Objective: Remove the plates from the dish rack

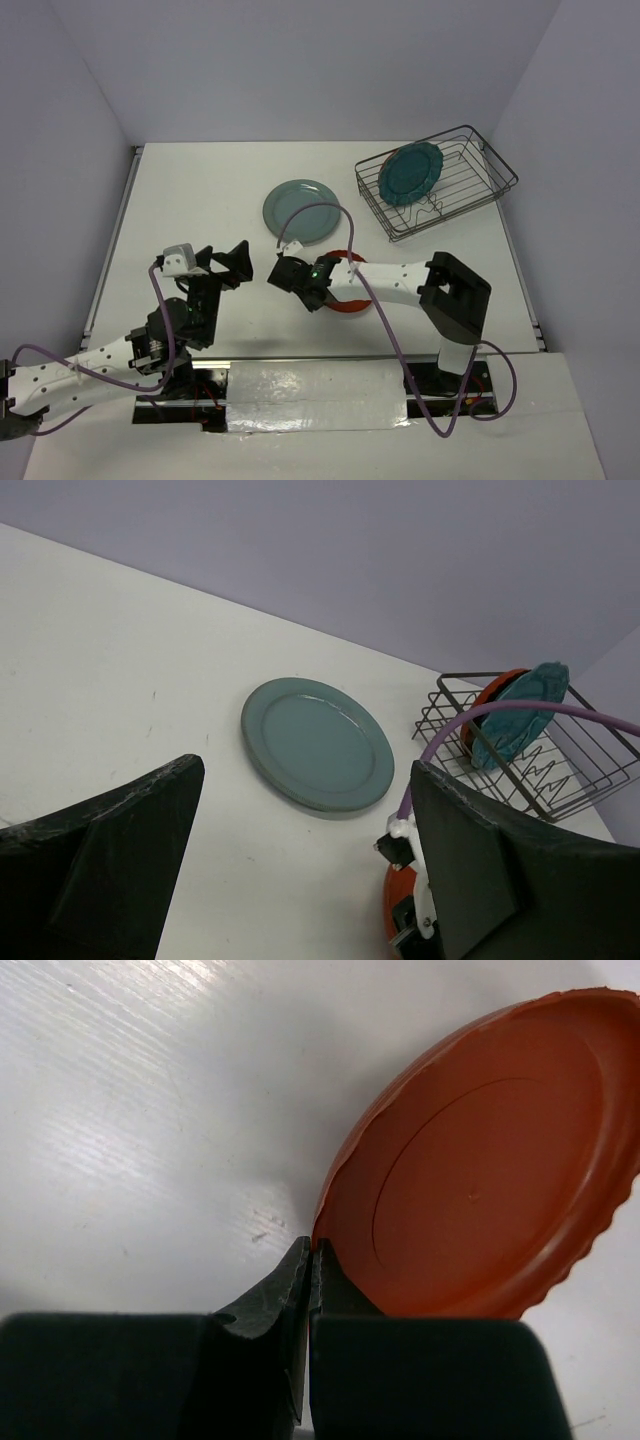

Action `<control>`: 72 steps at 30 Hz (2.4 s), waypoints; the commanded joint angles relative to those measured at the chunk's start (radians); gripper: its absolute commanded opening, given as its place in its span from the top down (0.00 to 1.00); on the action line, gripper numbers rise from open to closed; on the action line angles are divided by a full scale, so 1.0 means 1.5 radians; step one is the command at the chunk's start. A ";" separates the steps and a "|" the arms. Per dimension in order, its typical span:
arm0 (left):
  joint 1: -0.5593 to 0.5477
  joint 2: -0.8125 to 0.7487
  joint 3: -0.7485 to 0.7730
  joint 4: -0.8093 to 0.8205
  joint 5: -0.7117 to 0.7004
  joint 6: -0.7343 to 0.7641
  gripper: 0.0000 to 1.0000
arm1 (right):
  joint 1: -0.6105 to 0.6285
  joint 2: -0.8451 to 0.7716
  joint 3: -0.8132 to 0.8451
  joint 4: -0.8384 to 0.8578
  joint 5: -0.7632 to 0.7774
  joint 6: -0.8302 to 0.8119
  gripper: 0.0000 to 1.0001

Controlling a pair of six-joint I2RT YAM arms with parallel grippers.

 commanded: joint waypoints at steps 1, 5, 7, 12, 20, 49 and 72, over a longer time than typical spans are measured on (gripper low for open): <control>-0.004 0.005 0.003 0.027 -0.012 0.002 0.03 | 0.006 0.036 0.010 0.026 0.017 0.010 1.00; -0.004 0.005 0.004 0.027 -0.011 0.002 0.03 | 0.011 0.049 0.020 0.026 0.014 0.007 0.91; -0.004 0.005 0.004 0.026 -0.011 0.002 0.03 | 0.013 0.051 0.021 0.025 0.012 0.006 0.89; -0.004 0.002 0.003 0.028 -0.008 0.002 0.03 | 0.020 0.049 0.021 0.024 0.001 0.003 0.78; -0.004 0.012 0.005 0.027 -0.012 0.004 0.03 | 0.031 0.027 0.031 0.017 -0.002 -0.008 0.60; -0.004 0.090 0.021 0.045 0.054 0.037 0.02 | -0.450 0.101 0.623 -0.136 0.133 0.114 0.53; -0.003 0.101 0.023 0.047 0.052 0.038 0.02 | -0.600 0.200 0.512 0.022 0.088 0.124 0.57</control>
